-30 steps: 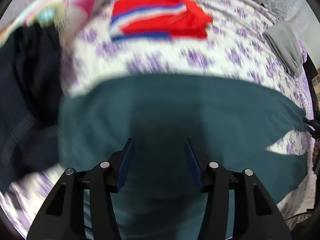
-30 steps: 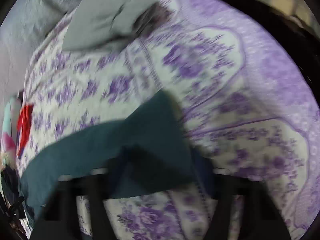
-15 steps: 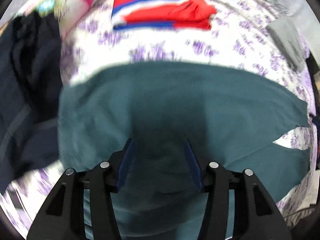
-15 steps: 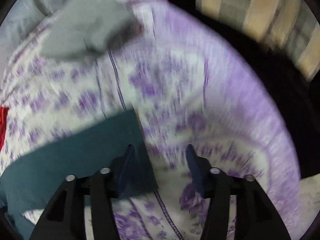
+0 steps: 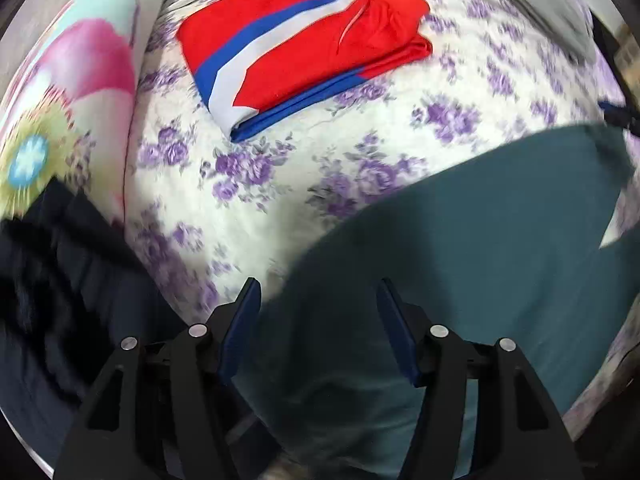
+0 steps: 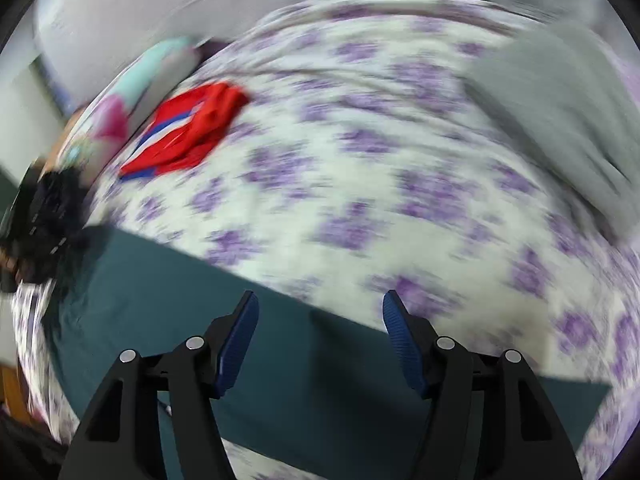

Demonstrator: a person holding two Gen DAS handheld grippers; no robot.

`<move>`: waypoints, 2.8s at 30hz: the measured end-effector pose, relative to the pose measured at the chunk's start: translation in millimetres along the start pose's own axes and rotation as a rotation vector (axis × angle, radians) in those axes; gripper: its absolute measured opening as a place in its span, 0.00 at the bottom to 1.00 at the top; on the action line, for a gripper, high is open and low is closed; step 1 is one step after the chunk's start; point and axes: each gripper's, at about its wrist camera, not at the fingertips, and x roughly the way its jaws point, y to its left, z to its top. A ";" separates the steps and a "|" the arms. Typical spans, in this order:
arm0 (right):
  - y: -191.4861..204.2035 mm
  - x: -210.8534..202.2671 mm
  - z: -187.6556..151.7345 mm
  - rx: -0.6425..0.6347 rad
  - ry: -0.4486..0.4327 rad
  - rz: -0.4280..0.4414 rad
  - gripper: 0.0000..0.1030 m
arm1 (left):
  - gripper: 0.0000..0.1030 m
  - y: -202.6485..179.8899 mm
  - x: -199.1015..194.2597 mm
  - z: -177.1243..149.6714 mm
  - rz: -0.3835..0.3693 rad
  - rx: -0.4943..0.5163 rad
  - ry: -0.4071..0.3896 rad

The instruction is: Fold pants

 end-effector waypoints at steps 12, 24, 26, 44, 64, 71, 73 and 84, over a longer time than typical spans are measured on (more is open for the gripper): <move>57.4 54.4 19.8 -0.242 0.177 0.085 0.63 | 0.44 18.3 26.0 2.9 -0.126 0.059 0.078; 60.4 5.9 7.7 -0.243 0.121 0.168 0.04 | 0.04 17.1 -21.7 15.1 -0.157 0.024 -0.002; 61.6 -25.4 0.9 -0.235 0.072 0.189 0.04 | 0.04 15.9 -45.9 9.4 -0.168 0.024 -0.046; 125.5 -33.1 -176.6 -0.113 0.175 0.228 0.08 | 0.08 -45.0 -68.2 -165.1 -0.179 -0.065 -0.050; 80.2 -92.6 -156.7 0.152 -0.039 0.185 0.50 | 0.65 -7.8 -85.9 -206.9 -0.244 -0.606 -0.097; 75.0 -82.6 -157.1 0.180 -0.025 0.156 0.51 | 0.56 0.4 -55.3 -206.9 -0.247 -0.752 0.043; 75.0 -81.0 -156.9 0.182 -0.026 0.165 0.51 | 0.56 2.8 -50.1 -209.7 -0.237 -0.798 0.084; 72.2 -73.4 -153.9 0.192 -0.026 0.193 0.53 | 0.39 0.8 -38.6 -212.8 -0.366 -0.979 0.105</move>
